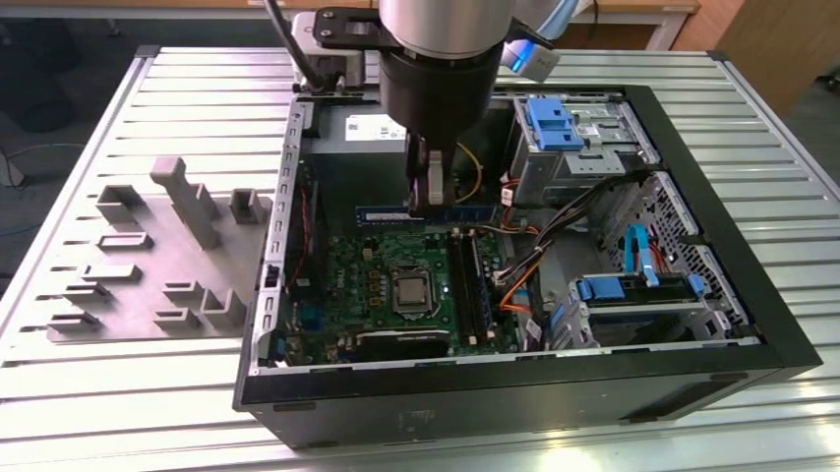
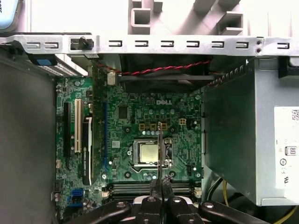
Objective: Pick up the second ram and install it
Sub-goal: 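Pick up the second ram and move it above second insertion slot, then insert the second ram into the second slot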
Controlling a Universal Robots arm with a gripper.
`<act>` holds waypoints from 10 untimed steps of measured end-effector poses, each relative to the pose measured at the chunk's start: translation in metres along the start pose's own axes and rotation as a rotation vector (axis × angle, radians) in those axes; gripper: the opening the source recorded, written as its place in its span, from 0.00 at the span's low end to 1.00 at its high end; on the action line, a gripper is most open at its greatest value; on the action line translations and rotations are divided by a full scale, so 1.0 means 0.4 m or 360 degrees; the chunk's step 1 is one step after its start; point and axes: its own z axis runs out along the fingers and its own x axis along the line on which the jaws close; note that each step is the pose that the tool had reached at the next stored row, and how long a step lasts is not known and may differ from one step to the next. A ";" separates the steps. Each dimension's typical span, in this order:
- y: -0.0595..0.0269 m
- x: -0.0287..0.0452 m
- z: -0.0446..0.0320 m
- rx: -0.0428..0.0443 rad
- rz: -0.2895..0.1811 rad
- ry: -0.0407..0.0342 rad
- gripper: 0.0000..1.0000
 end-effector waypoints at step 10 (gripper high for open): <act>0.000 0.006 0.015 0.0000 0.0000 0.0000 0.13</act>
